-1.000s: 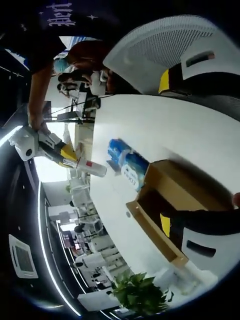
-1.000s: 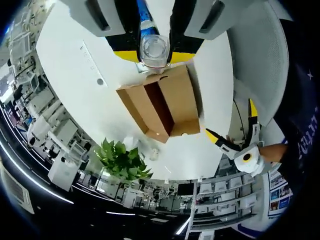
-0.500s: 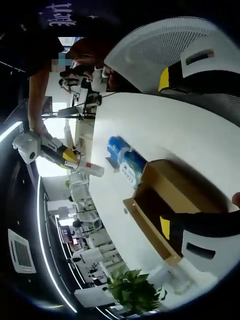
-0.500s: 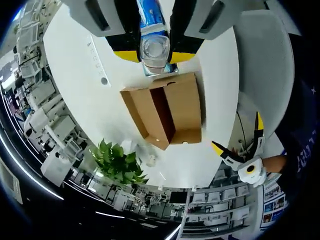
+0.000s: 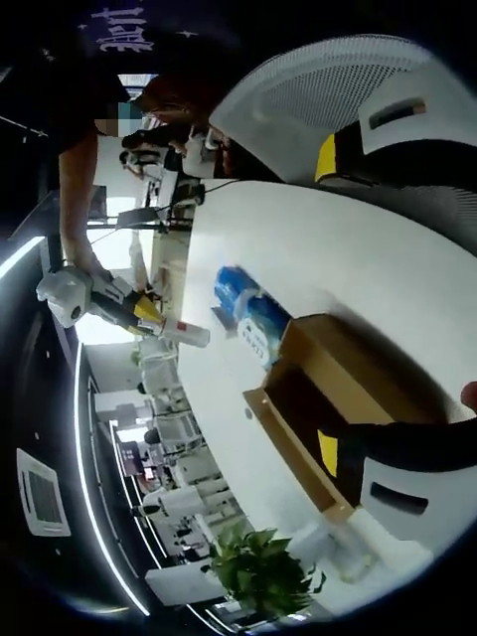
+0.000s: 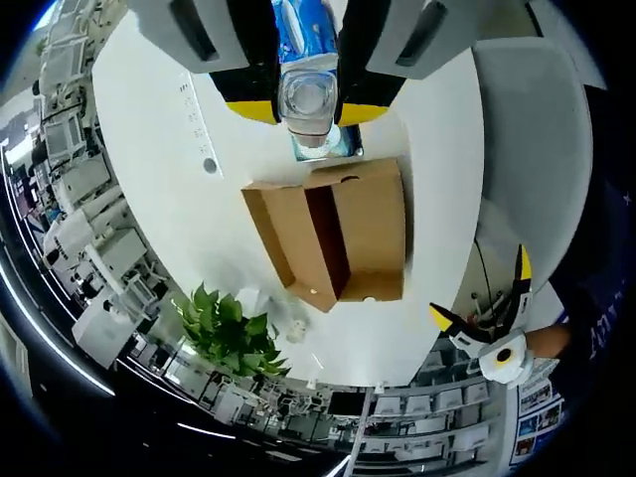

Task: Operate the shoe box by opening the lid, removing the specified soft item, and placing it in the target area until the item is outside and the box remains undamaged.

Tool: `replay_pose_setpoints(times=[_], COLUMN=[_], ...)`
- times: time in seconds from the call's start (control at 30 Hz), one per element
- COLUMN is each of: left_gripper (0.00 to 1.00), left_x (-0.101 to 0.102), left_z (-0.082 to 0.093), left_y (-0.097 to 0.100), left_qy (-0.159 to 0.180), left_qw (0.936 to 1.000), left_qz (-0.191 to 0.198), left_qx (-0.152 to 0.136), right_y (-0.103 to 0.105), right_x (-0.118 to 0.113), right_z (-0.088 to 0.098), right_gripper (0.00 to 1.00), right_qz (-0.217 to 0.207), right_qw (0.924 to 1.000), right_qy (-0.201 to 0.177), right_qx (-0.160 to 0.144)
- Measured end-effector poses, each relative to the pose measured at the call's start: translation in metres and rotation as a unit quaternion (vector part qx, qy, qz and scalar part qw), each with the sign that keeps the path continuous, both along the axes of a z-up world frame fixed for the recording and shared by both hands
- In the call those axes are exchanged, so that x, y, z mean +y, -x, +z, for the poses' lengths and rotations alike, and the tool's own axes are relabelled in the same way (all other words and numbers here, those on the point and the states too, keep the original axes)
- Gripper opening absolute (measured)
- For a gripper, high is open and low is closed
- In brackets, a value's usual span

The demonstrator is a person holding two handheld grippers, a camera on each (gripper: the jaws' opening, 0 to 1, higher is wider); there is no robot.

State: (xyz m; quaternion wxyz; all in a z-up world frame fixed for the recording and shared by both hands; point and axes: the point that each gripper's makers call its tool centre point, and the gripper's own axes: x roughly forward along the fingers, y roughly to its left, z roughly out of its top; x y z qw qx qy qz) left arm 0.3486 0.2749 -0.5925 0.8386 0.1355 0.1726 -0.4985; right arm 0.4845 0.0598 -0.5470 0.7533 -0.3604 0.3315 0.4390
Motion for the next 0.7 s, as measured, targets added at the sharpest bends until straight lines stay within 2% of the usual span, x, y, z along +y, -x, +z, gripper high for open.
replay_pose_setpoints(times=[0.33, 0.7], left_gripper=[0.99, 0.99], left_x=[0.001, 0.016], left_z=[0.003, 0.001], left_y=[-0.003, -0.006], left_qy=[0.012, 0.011], left_qw=[0.9997, 0.9988], left_qz=[0.019, 0.048], left_qx=[-0.006, -0.007], right_y=[-0.009, -0.028], right_x=[-0.004, -0.007], right_z=[-0.011, -0.020], right_gripper=[0.16, 0.16], right_qz=[0.022, 0.055], right_qw=[0.9994, 0.9971], right_qy=[0.027, 0.053], right_qx=[0.001, -0.002])
